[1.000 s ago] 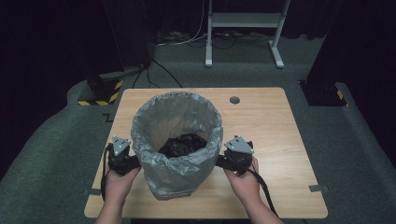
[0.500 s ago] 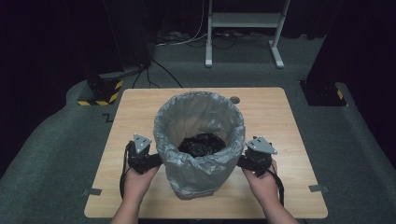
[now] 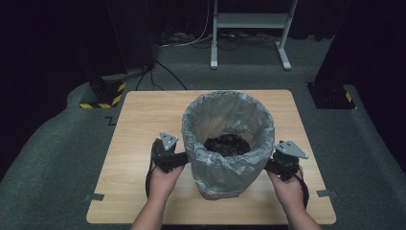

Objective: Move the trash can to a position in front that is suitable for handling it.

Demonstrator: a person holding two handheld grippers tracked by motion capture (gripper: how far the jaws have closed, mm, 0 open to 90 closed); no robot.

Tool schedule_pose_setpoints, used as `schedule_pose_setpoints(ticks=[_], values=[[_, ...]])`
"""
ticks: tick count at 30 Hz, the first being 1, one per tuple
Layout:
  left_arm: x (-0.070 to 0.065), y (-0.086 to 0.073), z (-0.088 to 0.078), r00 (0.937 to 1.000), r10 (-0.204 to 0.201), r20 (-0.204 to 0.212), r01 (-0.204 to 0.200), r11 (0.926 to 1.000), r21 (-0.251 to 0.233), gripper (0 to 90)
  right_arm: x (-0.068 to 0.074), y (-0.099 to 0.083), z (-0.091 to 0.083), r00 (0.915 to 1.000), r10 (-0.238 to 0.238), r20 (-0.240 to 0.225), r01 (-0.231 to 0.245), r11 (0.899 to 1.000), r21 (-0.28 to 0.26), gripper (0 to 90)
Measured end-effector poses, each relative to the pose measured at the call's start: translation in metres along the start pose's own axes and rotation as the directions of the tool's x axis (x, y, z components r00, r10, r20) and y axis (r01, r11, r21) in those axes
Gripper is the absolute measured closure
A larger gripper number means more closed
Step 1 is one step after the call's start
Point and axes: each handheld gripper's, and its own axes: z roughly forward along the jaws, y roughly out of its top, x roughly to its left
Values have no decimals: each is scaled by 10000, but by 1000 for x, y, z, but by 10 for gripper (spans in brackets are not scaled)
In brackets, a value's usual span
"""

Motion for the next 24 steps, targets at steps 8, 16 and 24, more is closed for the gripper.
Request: schedule_pose_setpoints(ticks=[8, 16, 24], values=[[-15, 12, 15, 9998, 175, -30, -175, 9998, 111, 165, -20, -2, 0, 9995, 235, 207, -235, 9997, -14, 155], [-19, 20, 25, 9997, 254, -29, -253, 9994, 235, 165, -29, 0, 8, 9982, 418, 442, -415, 9991, -58, 160], [-17, 19, 31, 9999, -94, 72, 93, 9999, 143, 148, -32, 1, 10, 9982, 436, 409, -439, 9990, 77, 167]])
